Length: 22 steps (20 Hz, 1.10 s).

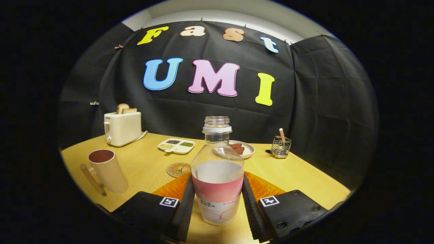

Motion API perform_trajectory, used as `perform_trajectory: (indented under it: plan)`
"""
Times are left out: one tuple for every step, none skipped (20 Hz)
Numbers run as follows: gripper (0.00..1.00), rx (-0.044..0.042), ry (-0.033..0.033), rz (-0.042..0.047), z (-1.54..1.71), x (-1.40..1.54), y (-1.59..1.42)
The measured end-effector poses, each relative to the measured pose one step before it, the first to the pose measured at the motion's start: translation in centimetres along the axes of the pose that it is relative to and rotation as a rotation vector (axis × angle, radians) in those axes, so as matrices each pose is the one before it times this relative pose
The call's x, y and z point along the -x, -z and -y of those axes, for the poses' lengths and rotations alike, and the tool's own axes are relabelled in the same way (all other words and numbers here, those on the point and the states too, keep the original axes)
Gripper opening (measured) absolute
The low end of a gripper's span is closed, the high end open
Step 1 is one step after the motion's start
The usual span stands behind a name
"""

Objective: Take the bottle from table, then pour the juice into the cup, finally place the bottle on the coaster

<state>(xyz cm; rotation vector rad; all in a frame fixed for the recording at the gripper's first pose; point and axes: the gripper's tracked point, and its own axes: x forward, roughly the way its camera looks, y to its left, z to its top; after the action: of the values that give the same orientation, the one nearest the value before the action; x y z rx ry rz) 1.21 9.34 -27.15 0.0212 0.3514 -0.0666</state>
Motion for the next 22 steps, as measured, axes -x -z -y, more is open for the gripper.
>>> perform_trajectory:
  plan:
    - [0.71,0.03035,-0.0026,-0.00044,-0.11,0.439,-1.321]
    - [0.71,0.0408,-0.00193,0.00484,-0.117,0.35,-1.49]
    - [0.71,0.04638,0.00054,0.01118,0.062,0.285,-1.656]
    - [0.71,0.05197,0.00099,0.01228,0.038,0.301,-1.569]
    - [0.71,0.05251,0.00635,0.00661,0.129,0.2,-1.272]
    - [0.71,0.05215,-0.00132,0.00305,0.06,0.241,-1.173]
    - [0.71,0.0465,0.00562,0.00973,0.024,0.364,-1.272]
    - [0.71,0.0401,0.00536,0.01461,0.114,0.322,-1.276]
    - [0.71,0.03263,0.00154,0.01395,-0.16,0.122,-1.093]
    - [0.71,0.03321,-0.00058,0.01023,-0.277,0.162,-0.89]
    - [0.71,0.03626,0.00098,0.01073,-0.3,0.188,-0.634]
    - [0.7,0.04344,0.00415,0.00711,-0.416,0.262,-0.453]
    - [0.7,0.04646,0.00536,0.00706,-0.284,0.108,-0.264]
    - [0.7,0.04484,0.00054,0.00586,-0.53,0.182,-0.19]
    - [0.7,0.04024,-0.00622,0.00477,-0.891,0.176,-0.042]
    - [0.7,0.03683,-0.00975,0.00202,-0.931,-0.014,-0.082]
    - [0.7,0.03788,-0.00979,-0.00249,-0.642,-0.15,-0.1]
    - [0.71,0.03739,-0.00452,0.00036,-0.667,-0.038,-0.074]
    - [0.7,0.03951,-0.00279,0.00131,-0.653,-0.18,-0.162]
    - [0.7,0.04314,-0.00694,0.00066,-0.675,-0.119,-0.076]
    - [0.7,0.04525,-0.00862,0.00161,-0.844,-0.148,-0.19]
    - [0.7,0.0454,-0.00743,0.00244,-0.703,-0.2,-0.166]
